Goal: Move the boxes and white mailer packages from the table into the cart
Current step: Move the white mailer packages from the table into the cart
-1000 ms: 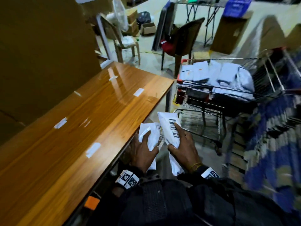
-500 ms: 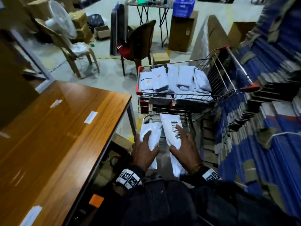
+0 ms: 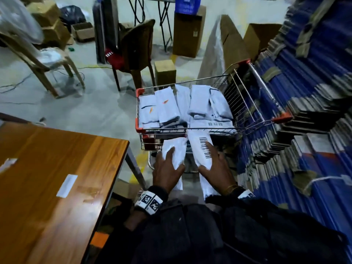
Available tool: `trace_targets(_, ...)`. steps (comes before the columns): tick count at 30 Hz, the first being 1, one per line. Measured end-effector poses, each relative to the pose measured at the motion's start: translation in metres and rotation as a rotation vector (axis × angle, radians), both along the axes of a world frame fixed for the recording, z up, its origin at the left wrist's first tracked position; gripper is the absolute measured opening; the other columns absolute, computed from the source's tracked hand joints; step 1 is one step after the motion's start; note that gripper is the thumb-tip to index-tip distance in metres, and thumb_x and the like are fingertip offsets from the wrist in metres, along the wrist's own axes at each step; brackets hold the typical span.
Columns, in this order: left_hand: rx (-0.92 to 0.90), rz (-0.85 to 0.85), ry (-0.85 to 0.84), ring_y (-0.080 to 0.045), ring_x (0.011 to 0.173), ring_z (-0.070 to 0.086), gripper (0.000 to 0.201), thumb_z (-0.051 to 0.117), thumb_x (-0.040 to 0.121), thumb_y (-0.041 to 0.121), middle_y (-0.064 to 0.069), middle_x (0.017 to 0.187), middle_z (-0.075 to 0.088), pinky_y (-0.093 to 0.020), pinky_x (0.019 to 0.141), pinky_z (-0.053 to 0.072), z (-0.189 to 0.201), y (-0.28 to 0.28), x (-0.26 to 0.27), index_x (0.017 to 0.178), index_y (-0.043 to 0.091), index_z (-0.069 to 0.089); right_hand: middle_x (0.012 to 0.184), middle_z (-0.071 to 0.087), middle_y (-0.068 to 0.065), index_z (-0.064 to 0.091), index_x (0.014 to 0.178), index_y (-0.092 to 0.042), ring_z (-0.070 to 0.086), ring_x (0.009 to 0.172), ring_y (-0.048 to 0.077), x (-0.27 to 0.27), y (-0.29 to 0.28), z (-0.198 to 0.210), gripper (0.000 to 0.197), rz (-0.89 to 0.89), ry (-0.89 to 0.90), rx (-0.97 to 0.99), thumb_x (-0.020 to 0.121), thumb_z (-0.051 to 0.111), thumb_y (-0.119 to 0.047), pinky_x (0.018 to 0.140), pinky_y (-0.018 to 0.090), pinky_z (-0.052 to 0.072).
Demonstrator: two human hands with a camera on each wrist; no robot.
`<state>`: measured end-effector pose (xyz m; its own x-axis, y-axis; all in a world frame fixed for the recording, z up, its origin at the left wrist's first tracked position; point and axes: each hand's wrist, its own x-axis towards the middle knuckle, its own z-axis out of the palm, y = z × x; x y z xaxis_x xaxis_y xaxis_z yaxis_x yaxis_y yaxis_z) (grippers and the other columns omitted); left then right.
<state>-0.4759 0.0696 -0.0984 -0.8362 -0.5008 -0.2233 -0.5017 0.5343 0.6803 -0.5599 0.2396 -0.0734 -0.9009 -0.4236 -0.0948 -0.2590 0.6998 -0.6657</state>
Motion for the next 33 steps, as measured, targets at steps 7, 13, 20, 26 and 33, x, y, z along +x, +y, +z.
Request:
trace_targets(7, -0.006, -0.014, -0.028, -0.038, 0.138, 0.032, 0.078, 0.061, 0.085, 0.047, -0.016, 0.157, 0.015, -0.039, 0.111, 0.029, -0.004, -0.021, -0.049, 0.152, 0.035, 0.022, 0.137, 0.042, 0.018, 0.023, 0.151, -0.036, 0.043, 0.129, 0.036, -0.051, -0.012, -0.005, 0.087, -0.044, -0.003, 0.043, 0.079, 0.07, -0.029, 0.104, 0.042, 0.039)
trace_targets(13, -0.019, -0.027, -0.037, -0.037, 0.138, 0.032, 0.077, 0.061, 0.085, 0.047, -0.016, 0.154, 0.02, -0.04, 0.109, 0.033, -0.008, -0.026, -0.1, 0.151, 0.035, 0.024, 0.14, 0.043, 0.02, 0.027, 0.151, -0.029, 0.038, 0.134, 0.033, -0.106, -0.016, -0.023, 0.087, -0.081, -0.033, -0.039, 0.077, 0.073, -0.024, 0.11, 0.039, 0.032)
trace_targets(20, -0.043, -0.063, -0.019, -0.037, 0.14, 0.031, 0.078, 0.059, 0.088, 0.049, -0.02, 0.157, 0.015, -0.038, 0.111, 0.033, -0.011, -0.026, -0.2, 0.153, 0.032, 0.019, 0.137, 0.043, 0.02, 0.027, 0.151, -0.026, 0.04, 0.127, 0.036, -0.214, -0.017, -0.041, 0.086, -0.128, -0.022, -0.062, 0.08, 0.074, -0.024, 0.103, 0.042, 0.038)
trace_targets(26, -0.158, -0.124, -0.152, -0.045, 0.13, 0.039, 0.074, 0.048, 0.093, 0.054, -0.019, 0.16, 0.006, -0.049, 0.104, 0.036, -0.011, -0.015, -0.318, 0.153, 0.04, 0.008, 0.142, 0.041, 0.023, 0.029, 0.151, -0.02, 0.041, 0.13, 0.038, -0.324, -0.02, -0.054, 0.082, -0.132, -0.041, -0.031, 0.081, 0.071, -0.015, 0.104, 0.039, 0.034)
trace_targets(33, -0.172, -0.035, -0.202, -0.042, 0.133, 0.031, 0.068, 0.044, 0.096, 0.05, -0.016, 0.162, -0.006, -0.053, 0.102, 0.036, -0.019, -0.007, -0.433, 0.153, 0.041, 0.009, 0.144, 0.03, 0.027, 0.021, 0.153, -0.03, 0.041, 0.126, 0.044, -0.437, -0.04, -0.069, 0.083, -0.09, -0.058, 0.095, 0.083, 0.067, -0.026, 0.103, 0.046, 0.037)
